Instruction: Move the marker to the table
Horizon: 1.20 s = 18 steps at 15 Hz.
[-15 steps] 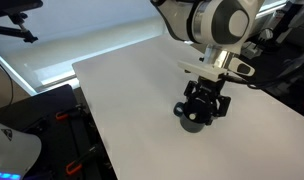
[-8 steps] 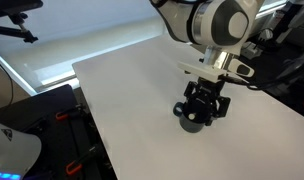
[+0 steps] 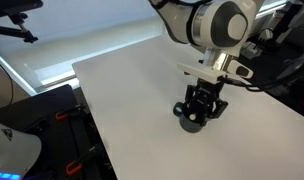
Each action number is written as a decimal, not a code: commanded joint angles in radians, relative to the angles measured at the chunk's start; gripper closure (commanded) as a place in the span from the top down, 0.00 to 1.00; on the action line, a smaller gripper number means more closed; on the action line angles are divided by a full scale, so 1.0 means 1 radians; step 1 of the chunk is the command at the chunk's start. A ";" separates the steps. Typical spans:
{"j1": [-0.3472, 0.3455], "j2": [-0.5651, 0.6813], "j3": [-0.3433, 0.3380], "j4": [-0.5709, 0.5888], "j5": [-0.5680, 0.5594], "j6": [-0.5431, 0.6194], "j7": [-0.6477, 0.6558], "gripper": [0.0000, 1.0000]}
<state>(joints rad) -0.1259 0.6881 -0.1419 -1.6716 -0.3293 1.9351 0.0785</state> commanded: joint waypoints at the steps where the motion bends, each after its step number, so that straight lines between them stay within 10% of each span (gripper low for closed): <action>1: 0.010 0.003 -0.012 0.003 0.007 -0.002 -0.002 0.49; 5: 0.010 0.006 -0.012 0.003 0.008 -0.004 -0.002 0.49; 9: 0.010 0.006 -0.014 0.003 0.007 -0.004 -0.001 0.13; 18: 0.015 -0.005 -0.016 0.000 -0.001 -0.009 0.007 0.06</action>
<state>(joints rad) -0.1228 0.6769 -0.1448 -1.6675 -0.3298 1.9226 0.0790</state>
